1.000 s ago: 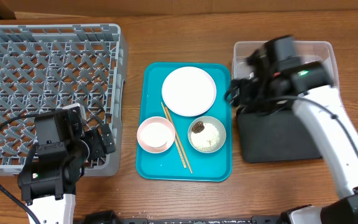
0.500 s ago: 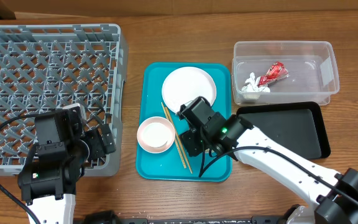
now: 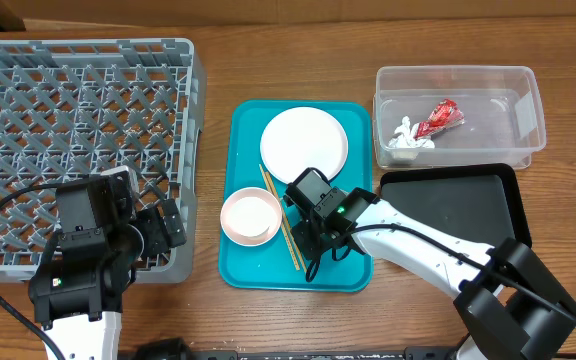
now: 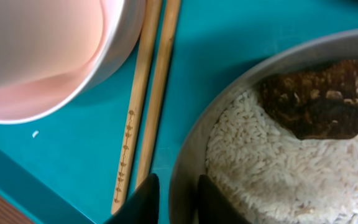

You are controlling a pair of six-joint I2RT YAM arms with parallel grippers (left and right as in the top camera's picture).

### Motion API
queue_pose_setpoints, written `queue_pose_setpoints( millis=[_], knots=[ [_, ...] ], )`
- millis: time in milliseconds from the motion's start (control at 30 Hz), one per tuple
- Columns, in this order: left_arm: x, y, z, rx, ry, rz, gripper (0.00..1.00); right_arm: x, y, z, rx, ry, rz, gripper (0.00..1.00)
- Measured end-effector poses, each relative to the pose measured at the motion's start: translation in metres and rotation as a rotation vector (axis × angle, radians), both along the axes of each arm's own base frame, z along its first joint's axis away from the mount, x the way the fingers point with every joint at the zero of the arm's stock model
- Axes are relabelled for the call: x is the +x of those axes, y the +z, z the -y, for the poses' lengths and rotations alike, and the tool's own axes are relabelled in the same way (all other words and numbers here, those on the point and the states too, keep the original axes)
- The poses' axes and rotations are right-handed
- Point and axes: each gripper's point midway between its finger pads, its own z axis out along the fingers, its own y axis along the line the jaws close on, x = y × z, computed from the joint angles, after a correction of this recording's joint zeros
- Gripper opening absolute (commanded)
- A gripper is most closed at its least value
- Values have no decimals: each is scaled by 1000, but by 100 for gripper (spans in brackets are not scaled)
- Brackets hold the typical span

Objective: Sort waste into correct bins and load items into the dishwasher
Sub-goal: 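Grasp the rim of the white rice bowl with the right gripper, then tip the rice bowl over the black tray to dump the rice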

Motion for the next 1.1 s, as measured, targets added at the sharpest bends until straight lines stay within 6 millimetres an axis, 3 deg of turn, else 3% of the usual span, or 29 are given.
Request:
queue_pose_setpoints(
  millis=[67, 300, 533, 700, 800, 1100],
  knots=[
    [0, 0, 0, 0, 0, 0, 100, 2, 0, 0, 1, 0, 9, 4],
    [0, 0, 0, 0, 0, 0, 100, 1, 7, 6, -35, -22, 1, 4],
    [0, 0, 0, 0, 0, 0, 100, 15, 46, 9, 20, -138, 2, 4],
    [0, 0, 0, 0, 0, 0, 100, 48, 93, 49, 133, -355, 42, 4],
    [0, 0, 0, 0, 0, 0, 100, 63, 111, 76, 206, -468, 19, 4],
    [0, 0, 0, 0, 0, 2, 100, 89, 116, 162, 466, -774, -178, 4]
  ],
)
